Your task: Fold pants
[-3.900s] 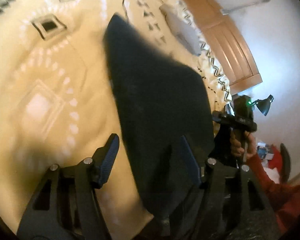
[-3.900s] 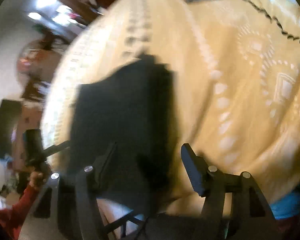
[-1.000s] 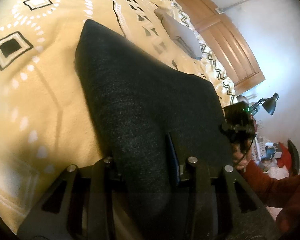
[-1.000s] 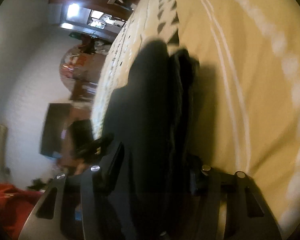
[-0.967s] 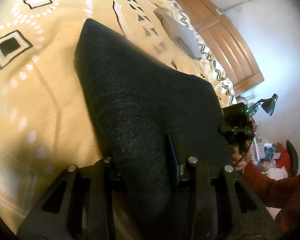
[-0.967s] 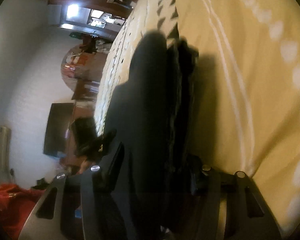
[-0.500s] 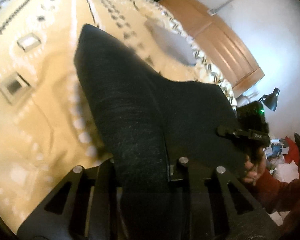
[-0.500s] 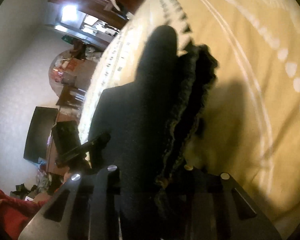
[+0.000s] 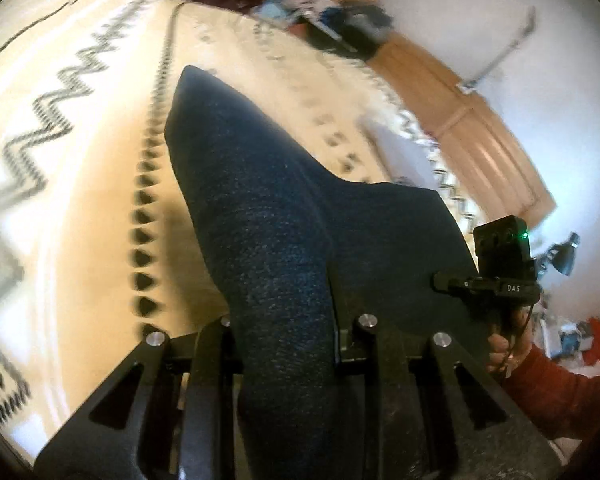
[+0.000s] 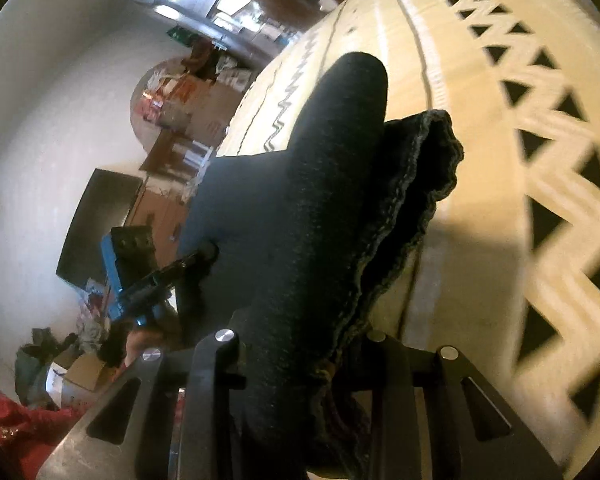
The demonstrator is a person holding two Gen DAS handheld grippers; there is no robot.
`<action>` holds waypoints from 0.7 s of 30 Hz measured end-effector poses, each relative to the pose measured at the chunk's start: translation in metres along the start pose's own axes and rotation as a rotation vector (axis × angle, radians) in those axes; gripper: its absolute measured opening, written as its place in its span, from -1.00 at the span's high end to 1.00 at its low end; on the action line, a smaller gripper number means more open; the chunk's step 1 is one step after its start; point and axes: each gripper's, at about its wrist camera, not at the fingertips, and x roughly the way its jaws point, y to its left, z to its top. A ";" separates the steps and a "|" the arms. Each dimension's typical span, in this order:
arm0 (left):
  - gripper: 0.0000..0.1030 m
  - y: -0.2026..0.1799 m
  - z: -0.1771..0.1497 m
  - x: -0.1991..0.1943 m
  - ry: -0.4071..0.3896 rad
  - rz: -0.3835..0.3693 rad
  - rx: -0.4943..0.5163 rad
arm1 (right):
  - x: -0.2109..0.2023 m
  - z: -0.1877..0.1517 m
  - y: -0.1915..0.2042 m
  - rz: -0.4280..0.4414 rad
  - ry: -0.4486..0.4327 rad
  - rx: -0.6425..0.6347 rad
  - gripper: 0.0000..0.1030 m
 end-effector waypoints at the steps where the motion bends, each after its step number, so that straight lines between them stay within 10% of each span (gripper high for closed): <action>1: 0.55 0.014 -0.003 0.009 0.024 0.008 -0.029 | 0.015 0.003 -0.010 -0.001 0.017 0.020 0.37; 6: 0.39 0.059 -0.016 0.031 0.090 -0.018 -0.154 | 0.062 -0.001 -0.068 0.034 0.081 0.159 0.37; 16: 0.23 0.028 -0.064 -0.012 0.107 0.016 -0.120 | 0.032 -0.039 -0.049 0.000 0.125 0.138 -0.05; 21: 0.20 0.021 -0.071 -0.011 0.066 0.050 -0.081 | 0.027 -0.060 -0.042 -0.011 0.127 0.126 0.14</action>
